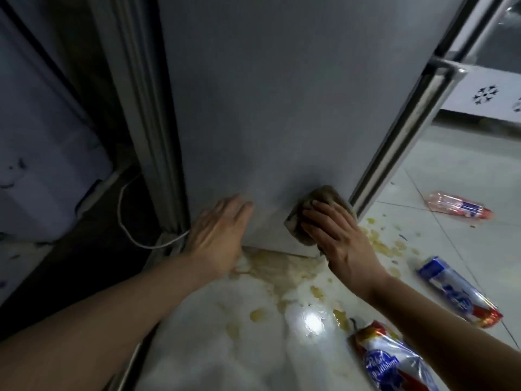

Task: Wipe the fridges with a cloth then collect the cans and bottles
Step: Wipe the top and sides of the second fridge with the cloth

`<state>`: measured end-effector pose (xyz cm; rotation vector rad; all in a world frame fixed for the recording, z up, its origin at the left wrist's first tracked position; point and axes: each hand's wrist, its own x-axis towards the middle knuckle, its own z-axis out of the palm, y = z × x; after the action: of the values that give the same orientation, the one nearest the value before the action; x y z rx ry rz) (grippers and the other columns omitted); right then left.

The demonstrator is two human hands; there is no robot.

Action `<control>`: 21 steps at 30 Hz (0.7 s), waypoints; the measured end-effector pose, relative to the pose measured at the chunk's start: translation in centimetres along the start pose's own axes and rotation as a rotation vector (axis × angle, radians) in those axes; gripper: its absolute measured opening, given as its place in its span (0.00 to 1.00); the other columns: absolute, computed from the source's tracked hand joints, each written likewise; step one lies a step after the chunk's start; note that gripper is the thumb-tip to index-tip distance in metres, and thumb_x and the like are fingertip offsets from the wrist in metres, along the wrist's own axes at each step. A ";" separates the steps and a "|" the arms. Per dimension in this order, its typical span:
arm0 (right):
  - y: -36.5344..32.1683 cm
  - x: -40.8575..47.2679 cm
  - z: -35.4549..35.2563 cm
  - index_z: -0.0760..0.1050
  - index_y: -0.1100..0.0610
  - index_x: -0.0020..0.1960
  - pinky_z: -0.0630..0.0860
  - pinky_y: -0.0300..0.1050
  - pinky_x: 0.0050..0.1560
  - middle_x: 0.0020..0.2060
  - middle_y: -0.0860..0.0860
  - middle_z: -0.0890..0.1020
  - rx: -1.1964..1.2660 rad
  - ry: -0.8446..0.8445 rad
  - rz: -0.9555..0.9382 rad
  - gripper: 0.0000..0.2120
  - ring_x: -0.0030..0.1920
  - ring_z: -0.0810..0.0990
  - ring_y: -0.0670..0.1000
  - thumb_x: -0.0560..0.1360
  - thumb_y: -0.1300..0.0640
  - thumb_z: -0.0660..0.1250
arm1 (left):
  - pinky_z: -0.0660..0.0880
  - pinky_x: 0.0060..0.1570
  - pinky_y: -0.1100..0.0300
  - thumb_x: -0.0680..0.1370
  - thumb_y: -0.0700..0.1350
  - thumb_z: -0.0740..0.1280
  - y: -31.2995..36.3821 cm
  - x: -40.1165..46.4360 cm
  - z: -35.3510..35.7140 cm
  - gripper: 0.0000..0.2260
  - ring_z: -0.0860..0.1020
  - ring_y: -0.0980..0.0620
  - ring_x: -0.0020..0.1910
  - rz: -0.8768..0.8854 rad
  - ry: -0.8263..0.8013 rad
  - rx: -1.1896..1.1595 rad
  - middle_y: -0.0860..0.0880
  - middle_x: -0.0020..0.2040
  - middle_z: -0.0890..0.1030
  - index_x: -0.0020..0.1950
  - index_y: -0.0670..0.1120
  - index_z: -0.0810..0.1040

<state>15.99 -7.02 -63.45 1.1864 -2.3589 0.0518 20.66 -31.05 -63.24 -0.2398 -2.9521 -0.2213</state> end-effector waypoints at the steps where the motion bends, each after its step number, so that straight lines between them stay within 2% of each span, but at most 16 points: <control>1: -0.1 1.1 0.5 0.76 0.62 0.61 0.65 0.60 0.68 0.62 0.59 0.77 -0.004 0.013 -0.034 0.17 0.67 0.71 0.60 0.76 0.64 0.57 | 0.63 0.66 0.51 0.72 0.43 0.65 -1.1 -0.3 0.0 0.32 0.61 0.46 0.71 -0.036 0.025 -0.005 0.45 0.74 0.58 0.74 0.45 0.57; 5: 0.1 4.8 2.6 0.75 0.63 0.63 0.66 0.60 0.68 0.65 0.59 0.75 -0.030 0.065 -0.232 0.17 0.69 0.68 0.60 0.80 0.61 0.52 | 0.66 0.63 0.51 0.72 0.43 0.66 -4.7 -0.9 0.5 0.35 0.64 0.43 0.69 -0.188 0.071 -0.068 0.44 0.74 0.56 0.75 0.42 0.53; 8: 1.3 6.8 4.3 0.72 0.62 0.66 0.64 0.58 0.69 0.66 0.59 0.73 -0.192 0.036 -0.378 0.17 0.68 0.69 0.61 0.79 0.62 0.54 | 0.69 0.63 0.50 0.73 0.46 0.67 -6.6 -0.3 1.2 0.40 0.66 0.42 0.67 -0.340 0.068 -0.182 0.47 0.76 0.50 0.76 0.46 0.45; 11: 2.2 7.5 5.6 0.66 0.57 0.71 0.55 0.52 0.72 0.70 0.53 0.67 -0.387 -0.063 -0.410 0.23 0.71 0.64 0.56 0.76 0.61 0.52 | 0.68 0.65 0.49 0.72 0.47 0.69 -8.0 0.7 1.9 0.44 0.63 0.44 0.71 -0.427 0.110 -0.288 0.47 0.77 0.50 0.76 0.48 0.40; 13: 1.4 8.5 6.6 0.62 0.54 0.73 0.49 0.50 0.73 0.72 0.50 0.64 -0.422 -0.093 -0.406 0.26 0.73 0.60 0.53 0.75 0.59 0.50 | 0.66 0.67 0.50 0.72 0.47 0.69 -8.9 1.1 2.5 0.45 0.61 0.45 0.72 -0.434 0.158 -0.359 0.46 0.77 0.51 0.76 0.47 0.39; 18: -4.1 14.4 9.3 0.54 0.54 0.75 0.45 0.50 0.73 0.75 0.49 0.58 -0.553 -0.098 -0.461 0.29 0.74 0.56 0.51 0.74 0.55 0.49 | 0.66 0.67 0.52 0.72 0.43 0.71 -10.7 1.0 3.5 0.45 0.64 0.48 0.71 -0.331 0.184 -0.524 0.47 0.76 0.57 0.76 0.48 0.41; 21: -5.9 15.9 10.2 0.51 0.54 0.76 0.43 0.49 0.72 0.76 0.49 0.55 -0.601 -0.115 -0.439 0.32 0.75 0.53 0.51 0.73 0.53 0.52 | 0.64 0.68 0.57 0.72 0.41 0.71 -11.4 0.6 4.0 0.44 0.63 0.50 0.72 -0.298 0.198 -0.577 0.48 0.76 0.58 0.77 0.49 0.43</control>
<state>8.35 -25.01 -66.35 1.3676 -1.9274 -0.8276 17.44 -41.44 -68.57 0.1494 -2.6424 -1.0682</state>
